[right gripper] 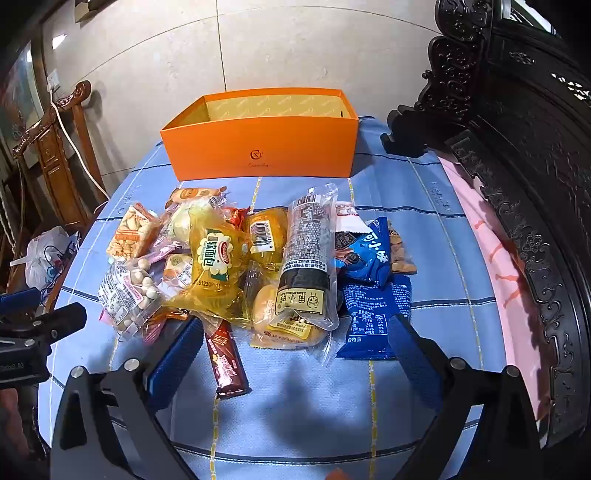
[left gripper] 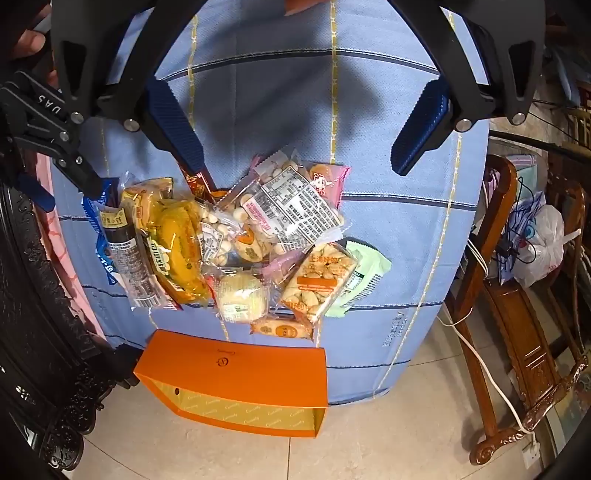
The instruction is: Organize snacks
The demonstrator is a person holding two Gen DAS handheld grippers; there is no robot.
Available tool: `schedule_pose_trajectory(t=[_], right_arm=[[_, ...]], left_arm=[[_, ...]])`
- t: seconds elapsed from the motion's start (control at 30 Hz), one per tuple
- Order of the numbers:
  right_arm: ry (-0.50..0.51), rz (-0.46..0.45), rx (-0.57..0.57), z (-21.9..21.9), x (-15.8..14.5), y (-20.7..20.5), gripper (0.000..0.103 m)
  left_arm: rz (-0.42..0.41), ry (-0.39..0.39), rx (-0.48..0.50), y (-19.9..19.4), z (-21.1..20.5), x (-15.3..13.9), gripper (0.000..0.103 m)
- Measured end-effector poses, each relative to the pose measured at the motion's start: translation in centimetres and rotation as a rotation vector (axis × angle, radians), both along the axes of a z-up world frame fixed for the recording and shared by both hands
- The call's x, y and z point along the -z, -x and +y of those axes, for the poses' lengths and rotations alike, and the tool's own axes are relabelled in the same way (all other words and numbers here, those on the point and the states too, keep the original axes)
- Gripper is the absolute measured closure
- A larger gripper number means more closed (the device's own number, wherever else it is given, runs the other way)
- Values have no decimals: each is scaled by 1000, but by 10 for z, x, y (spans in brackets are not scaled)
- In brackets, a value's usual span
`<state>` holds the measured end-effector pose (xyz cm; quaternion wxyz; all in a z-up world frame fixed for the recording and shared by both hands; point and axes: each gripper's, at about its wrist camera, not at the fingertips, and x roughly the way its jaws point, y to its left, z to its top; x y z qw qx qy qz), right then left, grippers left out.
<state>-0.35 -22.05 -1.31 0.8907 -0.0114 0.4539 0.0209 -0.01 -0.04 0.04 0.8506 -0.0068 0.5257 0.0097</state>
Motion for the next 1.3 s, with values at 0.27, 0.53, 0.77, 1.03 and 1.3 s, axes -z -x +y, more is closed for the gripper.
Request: schedule_pose_trajectory(t=[0.27,0.53,0.77,1.03,1.3], right_arm=[[-4,-1,1,-1,3,-2,3],[-1,10,2,0,7,-7,3],[-2,15,1,-1,6,-10,3],[-4,18,1,-1,7,-13,3],[-4,21,2,-2,8,-15,3]], left_arm=[[14,15,1,-3,0,1,4],[12,13,8,-8,1,3,4],[12,19,-1,-10,2,4,4],[17,14,-7,-13,-1,5,4],[16,7,-5,-16,-2,4,4]])
